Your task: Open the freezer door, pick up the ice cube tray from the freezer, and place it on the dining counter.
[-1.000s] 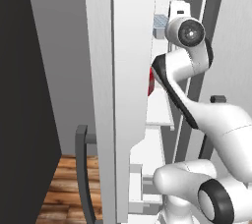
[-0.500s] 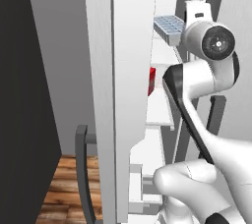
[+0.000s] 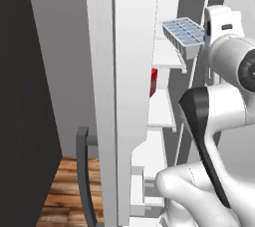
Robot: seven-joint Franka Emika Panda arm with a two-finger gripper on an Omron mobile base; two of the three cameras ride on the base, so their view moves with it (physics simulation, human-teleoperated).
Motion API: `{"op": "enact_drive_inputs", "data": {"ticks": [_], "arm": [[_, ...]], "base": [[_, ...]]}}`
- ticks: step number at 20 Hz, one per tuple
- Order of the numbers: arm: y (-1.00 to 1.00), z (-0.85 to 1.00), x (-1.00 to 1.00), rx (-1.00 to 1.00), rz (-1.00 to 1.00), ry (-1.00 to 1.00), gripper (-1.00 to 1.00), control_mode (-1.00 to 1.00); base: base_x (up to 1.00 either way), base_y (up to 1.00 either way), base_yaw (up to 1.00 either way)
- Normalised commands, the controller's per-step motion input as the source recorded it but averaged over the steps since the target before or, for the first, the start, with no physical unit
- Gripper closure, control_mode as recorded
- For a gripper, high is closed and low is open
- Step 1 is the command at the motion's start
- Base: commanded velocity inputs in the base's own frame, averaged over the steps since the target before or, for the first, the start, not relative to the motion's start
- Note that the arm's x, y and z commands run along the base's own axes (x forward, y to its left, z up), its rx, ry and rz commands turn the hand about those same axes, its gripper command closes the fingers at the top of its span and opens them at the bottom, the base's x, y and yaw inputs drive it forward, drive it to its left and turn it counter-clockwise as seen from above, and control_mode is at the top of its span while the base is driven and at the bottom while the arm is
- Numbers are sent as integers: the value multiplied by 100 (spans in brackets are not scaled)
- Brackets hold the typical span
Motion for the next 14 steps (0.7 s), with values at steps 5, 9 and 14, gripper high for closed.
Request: {"op": "enact_drive_inputs", "data": {"ticks": [5,9,14], "arm": [[2,19,-89,-1,1,2,100,-100],[0,17,-72,0,2,3,100,-100],[5,1,-62,-4,1,0,100,-100]], "base": [[0,0,0],[0,0,0],[0,0,0]]}}
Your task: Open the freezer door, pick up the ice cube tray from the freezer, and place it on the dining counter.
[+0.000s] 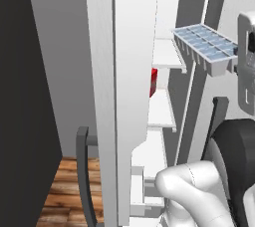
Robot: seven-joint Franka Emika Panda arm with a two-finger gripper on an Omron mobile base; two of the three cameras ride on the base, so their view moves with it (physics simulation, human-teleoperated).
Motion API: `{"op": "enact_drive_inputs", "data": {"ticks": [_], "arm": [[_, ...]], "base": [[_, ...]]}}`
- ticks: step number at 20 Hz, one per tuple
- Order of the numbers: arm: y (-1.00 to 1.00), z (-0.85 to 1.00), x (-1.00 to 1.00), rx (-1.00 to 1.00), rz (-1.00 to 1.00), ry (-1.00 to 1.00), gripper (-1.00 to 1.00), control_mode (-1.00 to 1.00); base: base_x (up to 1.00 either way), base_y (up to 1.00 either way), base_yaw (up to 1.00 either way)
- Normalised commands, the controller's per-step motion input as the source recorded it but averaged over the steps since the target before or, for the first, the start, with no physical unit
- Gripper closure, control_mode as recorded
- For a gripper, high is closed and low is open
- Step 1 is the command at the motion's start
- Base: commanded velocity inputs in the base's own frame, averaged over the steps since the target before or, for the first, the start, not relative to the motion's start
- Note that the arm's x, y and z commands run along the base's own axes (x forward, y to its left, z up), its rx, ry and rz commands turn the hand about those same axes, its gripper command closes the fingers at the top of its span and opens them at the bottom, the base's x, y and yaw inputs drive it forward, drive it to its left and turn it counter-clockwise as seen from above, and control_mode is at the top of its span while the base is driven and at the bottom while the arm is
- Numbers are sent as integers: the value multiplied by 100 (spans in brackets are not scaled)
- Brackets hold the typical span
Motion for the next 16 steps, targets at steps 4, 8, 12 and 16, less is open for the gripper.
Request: {"op": "enact_drive_inputs", "data": {"ticks": [4,8,12,16], "arm": [[0,1,-48,-2,2,0,100,-100],[0,0,-27,0,2,2,100,-100],[0,0,0,0,0,0,100,100],[0,0,0,0,0,0,100,100]], "base": [[0,0,0],[0,0,0],[-66,-1,6],[-100,-6,15]]}}
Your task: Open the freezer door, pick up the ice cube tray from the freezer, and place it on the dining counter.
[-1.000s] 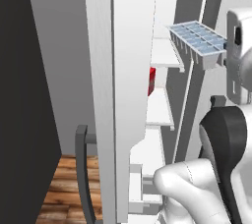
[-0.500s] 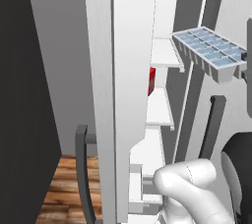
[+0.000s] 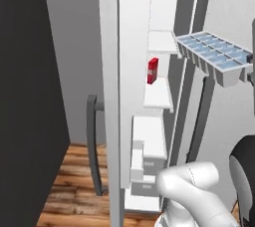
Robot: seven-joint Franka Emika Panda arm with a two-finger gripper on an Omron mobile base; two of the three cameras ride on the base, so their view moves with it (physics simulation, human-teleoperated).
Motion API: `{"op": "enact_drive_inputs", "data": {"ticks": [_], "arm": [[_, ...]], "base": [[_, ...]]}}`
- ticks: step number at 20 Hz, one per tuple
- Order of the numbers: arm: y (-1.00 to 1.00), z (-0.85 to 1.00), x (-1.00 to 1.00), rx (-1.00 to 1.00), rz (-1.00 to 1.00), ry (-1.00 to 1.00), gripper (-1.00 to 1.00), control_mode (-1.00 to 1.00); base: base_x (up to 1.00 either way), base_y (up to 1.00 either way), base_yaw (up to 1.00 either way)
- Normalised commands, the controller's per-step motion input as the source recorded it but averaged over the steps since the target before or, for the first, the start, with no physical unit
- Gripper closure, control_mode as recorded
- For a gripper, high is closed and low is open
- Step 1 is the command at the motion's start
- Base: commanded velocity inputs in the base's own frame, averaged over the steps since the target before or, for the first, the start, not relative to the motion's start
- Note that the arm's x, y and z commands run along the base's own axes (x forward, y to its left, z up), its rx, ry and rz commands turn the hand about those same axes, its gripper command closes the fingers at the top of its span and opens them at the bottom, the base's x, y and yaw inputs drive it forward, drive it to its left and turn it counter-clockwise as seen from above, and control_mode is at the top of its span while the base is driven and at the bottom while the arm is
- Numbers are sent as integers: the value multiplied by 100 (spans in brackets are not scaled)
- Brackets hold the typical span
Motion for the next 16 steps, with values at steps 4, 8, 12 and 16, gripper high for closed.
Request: {"op": "enact_drive_inputs", "data": {"ticks": [4,8,12,16], "arm": [[0,0,0,0,0,0,100,100],[0,0,0,0,0,0,100,100],[0,0,0,0,0,0,100,100],[0,0,0,0,0,0,100,100]], "base": [[-100,-21,17],[-100,-37,20],[-59,-65,47],[-14,-52,81]]}}
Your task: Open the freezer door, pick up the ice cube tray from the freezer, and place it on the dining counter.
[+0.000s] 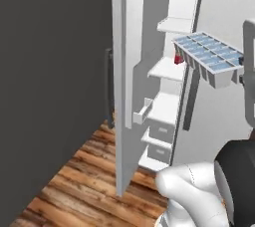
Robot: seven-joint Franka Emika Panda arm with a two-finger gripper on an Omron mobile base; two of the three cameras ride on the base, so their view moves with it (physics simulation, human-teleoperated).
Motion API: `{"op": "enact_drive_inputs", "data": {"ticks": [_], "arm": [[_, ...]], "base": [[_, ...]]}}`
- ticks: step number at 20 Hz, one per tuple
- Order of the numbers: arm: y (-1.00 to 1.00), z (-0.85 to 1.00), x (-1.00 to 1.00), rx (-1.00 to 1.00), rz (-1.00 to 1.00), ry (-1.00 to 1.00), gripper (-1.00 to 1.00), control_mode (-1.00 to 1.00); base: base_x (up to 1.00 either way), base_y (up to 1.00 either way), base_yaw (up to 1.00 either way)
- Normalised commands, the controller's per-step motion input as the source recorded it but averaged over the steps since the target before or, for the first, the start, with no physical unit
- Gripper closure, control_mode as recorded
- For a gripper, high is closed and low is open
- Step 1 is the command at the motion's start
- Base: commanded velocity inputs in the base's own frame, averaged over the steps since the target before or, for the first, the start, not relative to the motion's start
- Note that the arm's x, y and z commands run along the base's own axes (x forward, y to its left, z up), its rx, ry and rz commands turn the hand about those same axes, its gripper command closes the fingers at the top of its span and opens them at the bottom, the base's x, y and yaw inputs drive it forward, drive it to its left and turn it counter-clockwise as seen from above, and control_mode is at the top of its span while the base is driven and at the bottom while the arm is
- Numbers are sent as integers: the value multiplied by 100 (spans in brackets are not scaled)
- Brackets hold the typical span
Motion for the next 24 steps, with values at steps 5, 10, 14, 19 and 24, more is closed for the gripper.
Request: {"op": "enact_drive_inputs", "data": {"ticks": [5,10,14,19,24], "arm": [[0,0,0,0,0,0,100,100],[0,0,0,0,0,0,100,100],[0,0,0,0,0,0,100,100],[0,0,0,0,0,0,100,100],[0,0,0,0,0,0,100,100]], "base": [[-28,-20,96],[-15,-1,100],[0,0,100],[-6,0,100],[-15,0,100]]}}
